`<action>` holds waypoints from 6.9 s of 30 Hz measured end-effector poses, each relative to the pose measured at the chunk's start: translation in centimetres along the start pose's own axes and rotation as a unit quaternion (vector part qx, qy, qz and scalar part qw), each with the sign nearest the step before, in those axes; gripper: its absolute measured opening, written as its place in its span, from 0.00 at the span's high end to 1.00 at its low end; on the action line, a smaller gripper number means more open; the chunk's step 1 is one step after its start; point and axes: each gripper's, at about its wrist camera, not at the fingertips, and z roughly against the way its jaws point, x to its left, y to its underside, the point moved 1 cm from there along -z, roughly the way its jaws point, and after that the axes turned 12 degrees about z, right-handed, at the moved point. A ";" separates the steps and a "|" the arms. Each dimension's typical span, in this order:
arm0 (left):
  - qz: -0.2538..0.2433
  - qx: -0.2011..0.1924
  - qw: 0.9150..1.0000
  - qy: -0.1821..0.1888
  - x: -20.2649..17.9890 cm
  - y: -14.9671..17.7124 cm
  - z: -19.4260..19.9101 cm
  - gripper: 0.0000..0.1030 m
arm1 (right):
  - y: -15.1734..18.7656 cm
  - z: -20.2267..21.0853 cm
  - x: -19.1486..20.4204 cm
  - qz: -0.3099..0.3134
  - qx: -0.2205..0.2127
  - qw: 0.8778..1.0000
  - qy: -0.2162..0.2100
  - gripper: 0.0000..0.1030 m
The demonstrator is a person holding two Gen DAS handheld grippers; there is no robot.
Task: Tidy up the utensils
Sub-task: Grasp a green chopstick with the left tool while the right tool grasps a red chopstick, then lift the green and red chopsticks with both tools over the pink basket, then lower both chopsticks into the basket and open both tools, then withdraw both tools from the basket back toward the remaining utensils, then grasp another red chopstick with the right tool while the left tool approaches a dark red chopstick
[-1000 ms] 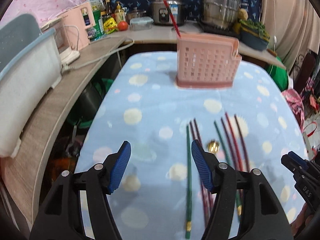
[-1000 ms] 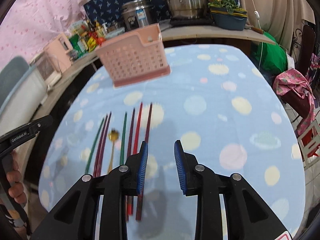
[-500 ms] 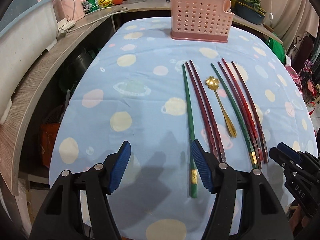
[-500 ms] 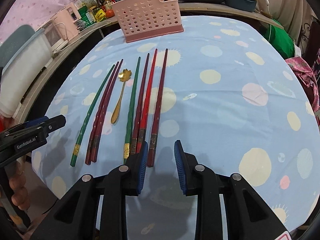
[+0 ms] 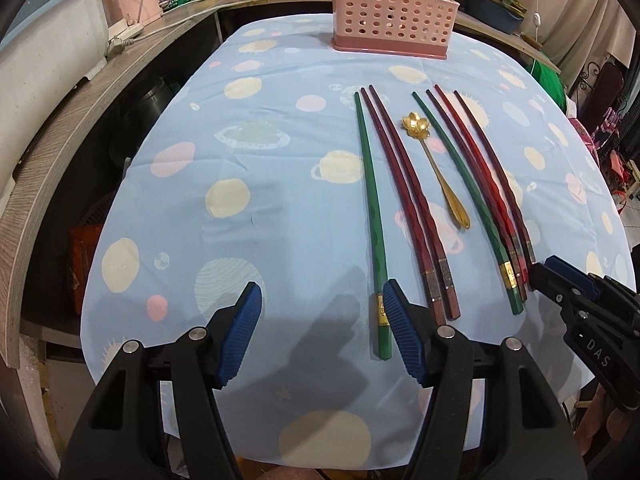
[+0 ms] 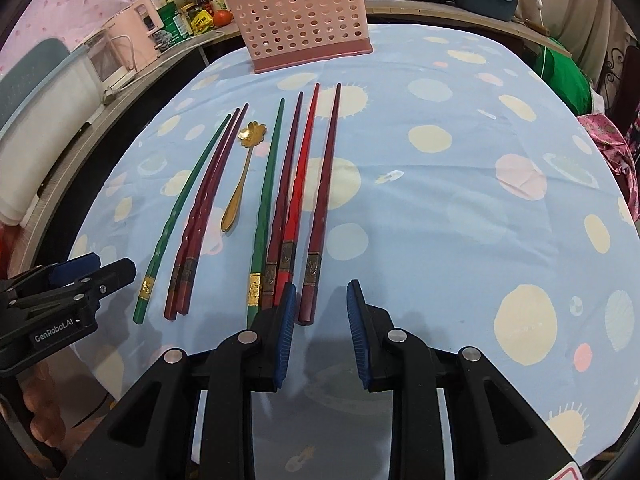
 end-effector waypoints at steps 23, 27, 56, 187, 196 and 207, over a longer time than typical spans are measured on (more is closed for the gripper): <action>-0.020 0.024 0.999 0.011 -1.0 1.4 -1.1 0.64 | 0.4 0.1 -0.7 -0.010 -0.004 1.000 0.007 0.93; -0.025 0.024 0.999 0.015 -1.2 1.4 -0.9 0.85 | 0.4 0.1 -0.7 -0.012 -0.005 1.000 0.005 0.93; 0.010 -0.090 0.993 0.076 -1.4 -5.7 8.9 0.93 | -5.8 9.6 -4.1 -0.045 -0.138 0.989 0.007 0.93; 0.013 -0.084 0.996 0.007 -1.5 -6.3 2.1 0.45 | -2.8 1.7 -2.0 -0.014 -0.061 0.998 -0.007 0.61; 0.011 -0.061 0.998 0.002 -1.5 -3.4 1.0 0.45 | -1.6 0.5 -0.6 0.000 -0.044 0.999 -0.014 0.63; 0.001 -0.049 0.999 0.006 -2.0 -2.3 0.5 0.45 | -1.3 -0.6 0.1 0.014 -0.030 0.999 -0.010 0.74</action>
